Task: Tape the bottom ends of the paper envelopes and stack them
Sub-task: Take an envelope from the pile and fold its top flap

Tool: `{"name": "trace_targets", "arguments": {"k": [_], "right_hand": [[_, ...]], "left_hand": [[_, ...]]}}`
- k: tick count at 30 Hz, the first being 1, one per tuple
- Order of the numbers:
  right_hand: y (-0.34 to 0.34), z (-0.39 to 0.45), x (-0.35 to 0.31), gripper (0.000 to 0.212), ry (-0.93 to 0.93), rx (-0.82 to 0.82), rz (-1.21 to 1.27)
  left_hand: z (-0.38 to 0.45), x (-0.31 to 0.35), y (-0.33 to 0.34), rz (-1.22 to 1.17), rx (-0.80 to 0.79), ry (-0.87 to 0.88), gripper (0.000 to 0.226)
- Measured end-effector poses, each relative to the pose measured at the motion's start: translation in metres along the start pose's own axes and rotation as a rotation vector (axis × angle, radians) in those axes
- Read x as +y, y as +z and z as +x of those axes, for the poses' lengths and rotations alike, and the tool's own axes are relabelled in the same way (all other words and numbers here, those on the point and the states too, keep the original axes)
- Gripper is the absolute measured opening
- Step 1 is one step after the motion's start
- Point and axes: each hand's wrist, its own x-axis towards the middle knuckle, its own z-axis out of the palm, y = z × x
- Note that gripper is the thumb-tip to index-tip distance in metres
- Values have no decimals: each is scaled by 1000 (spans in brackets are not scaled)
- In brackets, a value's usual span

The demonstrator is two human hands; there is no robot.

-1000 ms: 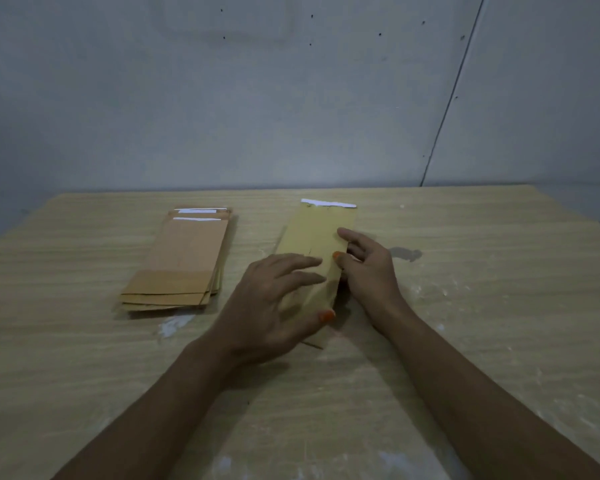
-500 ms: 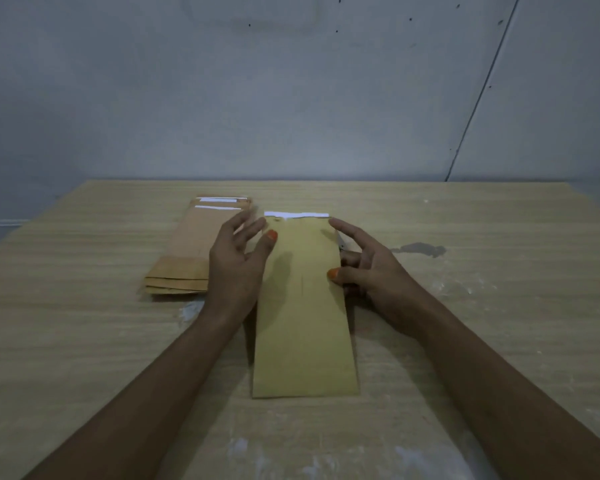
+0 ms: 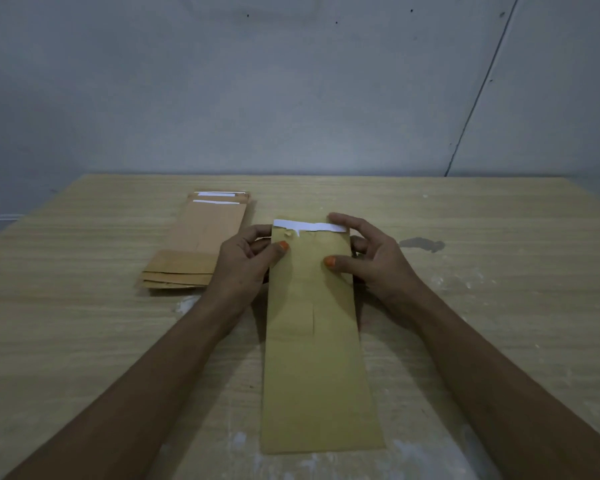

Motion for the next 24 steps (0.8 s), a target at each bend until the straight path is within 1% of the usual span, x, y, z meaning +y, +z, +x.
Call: {"name": "trace_targets", "arguments": {"k": [5,8,11,17,21,24], "right_hand": [[0,2,5,40,-38,58,-38],[0,2,7,32,-38,62,-68],[0,2,8,23,-32,60,-92],[1,1,5,15,-24,35,-122],[3,-2,3,17,-13,41,-150],[2,-1,4,16,-38,38,-233]], "left_hand": [[-1,-3,2,39,-52,-35,19],[-3,-7,4,47,-90,-41,17],[-5,-10,5,66,-133,-42,20],[-4,-10,3,64,-192,-75,18],[-4,-10,4,48,-207,-78,20],[-4,-11,2,73,-211,-58,19]]}}
